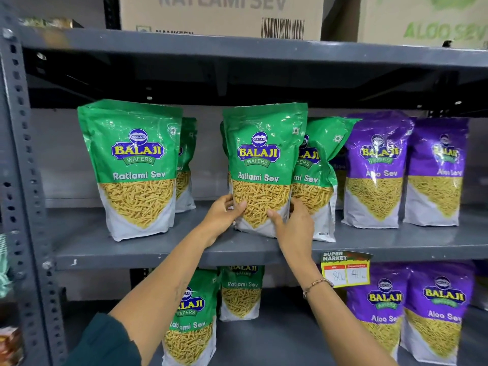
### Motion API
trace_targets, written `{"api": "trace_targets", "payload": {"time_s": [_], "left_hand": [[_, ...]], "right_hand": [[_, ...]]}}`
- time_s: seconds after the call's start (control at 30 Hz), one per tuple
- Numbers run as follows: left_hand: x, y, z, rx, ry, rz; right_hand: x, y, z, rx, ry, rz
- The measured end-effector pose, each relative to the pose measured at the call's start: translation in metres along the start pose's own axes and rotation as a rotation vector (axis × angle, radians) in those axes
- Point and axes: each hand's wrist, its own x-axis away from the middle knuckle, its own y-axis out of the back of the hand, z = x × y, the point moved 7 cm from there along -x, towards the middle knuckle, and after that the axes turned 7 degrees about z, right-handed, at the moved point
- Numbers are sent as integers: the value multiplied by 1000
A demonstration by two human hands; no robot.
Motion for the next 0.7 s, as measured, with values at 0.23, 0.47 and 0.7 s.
{"api": "trace_targets", "payload": {"time_s": [0.23, 0.47, 0.7], "left_hand": [[35, 16, -15, -19, -42, -139], [106, 33, -30, -81, -120, -329], [188, 33, -28, 7, -153, -343]], "right_hand": [[10, 8, 6, -123, -37, 42], [50, 26, 39, -290, 29, 129], [118, 38, 49, -425, 23, 181]]}}
